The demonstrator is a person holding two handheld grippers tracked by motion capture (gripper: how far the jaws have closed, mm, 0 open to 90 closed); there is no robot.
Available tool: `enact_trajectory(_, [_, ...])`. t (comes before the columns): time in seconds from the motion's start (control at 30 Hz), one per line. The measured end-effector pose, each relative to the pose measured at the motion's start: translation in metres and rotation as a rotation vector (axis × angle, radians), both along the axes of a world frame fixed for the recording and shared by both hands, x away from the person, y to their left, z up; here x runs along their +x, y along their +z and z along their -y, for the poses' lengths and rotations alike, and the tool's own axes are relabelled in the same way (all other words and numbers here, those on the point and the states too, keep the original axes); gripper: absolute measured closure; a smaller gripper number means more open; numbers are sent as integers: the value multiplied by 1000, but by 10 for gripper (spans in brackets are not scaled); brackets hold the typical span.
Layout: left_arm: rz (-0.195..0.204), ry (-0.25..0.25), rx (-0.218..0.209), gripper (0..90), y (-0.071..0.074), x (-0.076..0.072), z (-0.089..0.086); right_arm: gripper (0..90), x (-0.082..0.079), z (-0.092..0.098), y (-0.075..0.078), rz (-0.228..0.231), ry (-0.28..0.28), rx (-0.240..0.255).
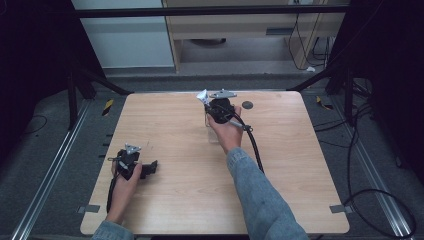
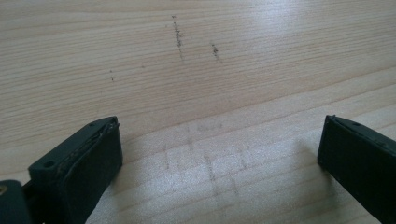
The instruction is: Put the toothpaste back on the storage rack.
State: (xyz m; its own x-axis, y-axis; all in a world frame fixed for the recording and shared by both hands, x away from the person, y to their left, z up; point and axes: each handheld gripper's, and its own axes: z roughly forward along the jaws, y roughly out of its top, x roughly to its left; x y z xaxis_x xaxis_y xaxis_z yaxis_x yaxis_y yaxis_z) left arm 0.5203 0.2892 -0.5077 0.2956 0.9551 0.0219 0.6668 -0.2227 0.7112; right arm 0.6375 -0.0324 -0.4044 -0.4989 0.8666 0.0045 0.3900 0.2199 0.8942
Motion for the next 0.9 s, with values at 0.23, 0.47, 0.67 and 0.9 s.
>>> enact_trajectory(0.23, [0,0,-1,0,0,0,0,744,-8,6,3,6,12,9])
enact_trajectory(0.47, [0,0,0,0,0,0,0,751,-15,15,7,16,12,13])
enact_trajectory(0.67, [0,0,0,0,0,0,0,752,-19,23,11,21,9,12])
enact_trajectory(0.9, [0,0,0,0,0,0,0,752,-25,37,19,31,3,-1])
